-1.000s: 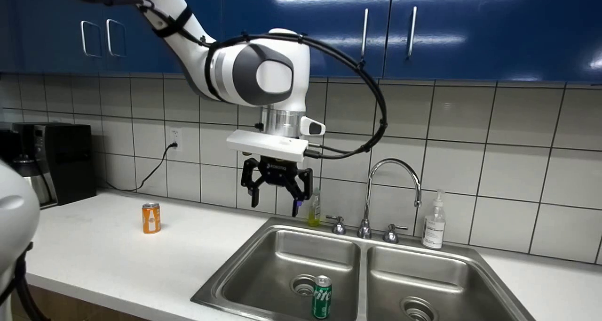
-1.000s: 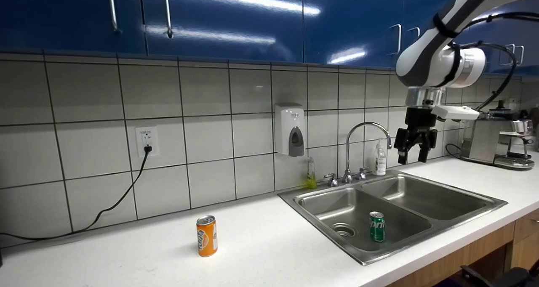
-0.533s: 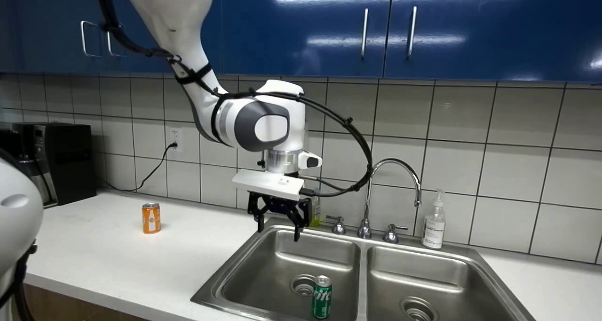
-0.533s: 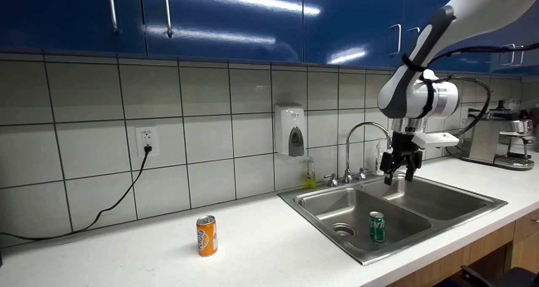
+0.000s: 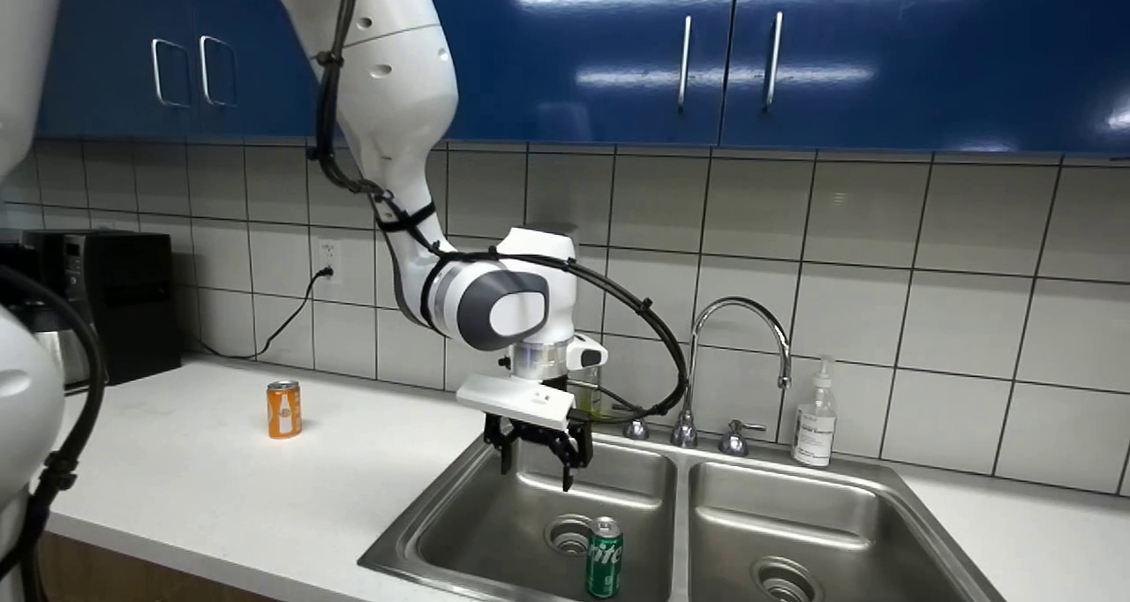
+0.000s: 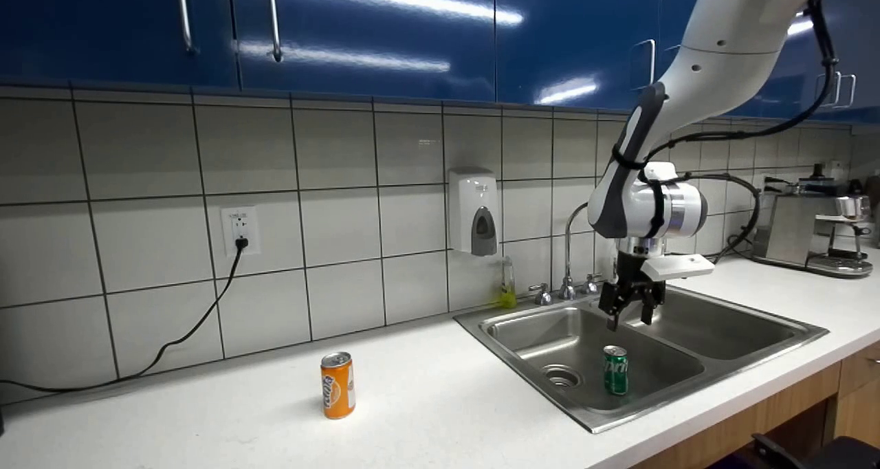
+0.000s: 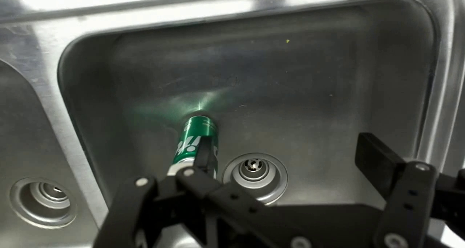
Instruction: Take the can out of the sink
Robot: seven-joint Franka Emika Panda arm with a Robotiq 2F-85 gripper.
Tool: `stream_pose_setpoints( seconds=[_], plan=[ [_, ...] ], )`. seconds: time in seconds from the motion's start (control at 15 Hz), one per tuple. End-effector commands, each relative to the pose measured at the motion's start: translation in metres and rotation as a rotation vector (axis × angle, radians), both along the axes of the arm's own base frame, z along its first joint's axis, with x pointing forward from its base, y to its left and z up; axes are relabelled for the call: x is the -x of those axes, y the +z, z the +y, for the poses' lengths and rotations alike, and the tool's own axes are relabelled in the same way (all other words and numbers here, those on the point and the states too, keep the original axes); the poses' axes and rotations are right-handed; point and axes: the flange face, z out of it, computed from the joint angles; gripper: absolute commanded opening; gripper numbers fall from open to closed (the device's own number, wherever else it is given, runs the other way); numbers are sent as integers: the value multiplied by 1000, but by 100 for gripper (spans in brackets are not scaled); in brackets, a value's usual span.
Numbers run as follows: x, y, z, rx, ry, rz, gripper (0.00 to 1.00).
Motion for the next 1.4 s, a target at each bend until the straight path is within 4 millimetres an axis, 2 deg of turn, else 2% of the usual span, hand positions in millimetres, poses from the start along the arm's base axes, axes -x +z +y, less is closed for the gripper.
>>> stream_pose_setpoints(
  seconds=[0.0,0.27,0.53,0.87,1.33],
  plan=[
    [-26,-30,-17,5,-8,0,100],
    [-46,-57,-37,19,-25,12,100],
    [-67,-75,-50,40,-21,27,100],
    [-87,-89,-58,73,-19,32,100],
    [-101,-106,-68,104,-29,44,100]
  ],
)
